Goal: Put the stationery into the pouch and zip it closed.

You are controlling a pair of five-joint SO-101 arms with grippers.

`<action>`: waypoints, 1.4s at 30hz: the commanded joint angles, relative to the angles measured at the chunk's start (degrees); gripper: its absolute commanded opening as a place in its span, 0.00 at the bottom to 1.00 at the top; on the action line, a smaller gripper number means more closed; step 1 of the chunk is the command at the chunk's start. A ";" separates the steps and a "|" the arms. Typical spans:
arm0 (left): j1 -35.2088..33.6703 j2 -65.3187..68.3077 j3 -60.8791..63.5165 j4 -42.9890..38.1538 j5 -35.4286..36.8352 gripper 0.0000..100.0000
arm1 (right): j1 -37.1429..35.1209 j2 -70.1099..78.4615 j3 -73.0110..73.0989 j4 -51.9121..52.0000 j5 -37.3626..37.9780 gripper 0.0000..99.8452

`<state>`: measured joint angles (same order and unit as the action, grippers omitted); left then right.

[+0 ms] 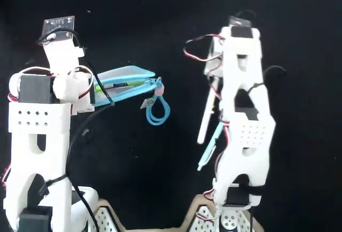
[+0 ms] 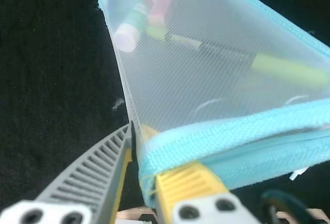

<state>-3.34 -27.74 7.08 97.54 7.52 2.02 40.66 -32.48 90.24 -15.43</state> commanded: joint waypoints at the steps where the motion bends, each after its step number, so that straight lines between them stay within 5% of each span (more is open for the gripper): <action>1: -0.22 0.44 1.36 -0.18 0.18 0.03 | -6.95 -0.40 -3.56 0.79 7.47 0.01; 6: -0.22 0.44 1.45 -0.18 0.18 0.03 | -9.32 2.33 -4.09 -1.23 13.63 0.03; 12: -0.22 0.44 1.45 -0.18 0.18 0.03 | -8.18 4.79 -4.09 0.62 18.02 0.16; 30: -0.22 0.44 1.45 -0.18 0.09 0.03 | -10.37 4.62 5.05 -4.75 21.01 0.14; 37: -0.22 0.44 1.45 -0.18 0.09 0.03 | -10.20 1.27 9.19 -7.03 20.57 0.01; 42: -0.22 0.44 1.45 -0.18 0.09 0.03 | -10.20 -9.01 14.02 -7.03 20.57 0.01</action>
<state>-3.34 -27.74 7.08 97.54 7.52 -7.56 41.27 -21.76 83.38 5.14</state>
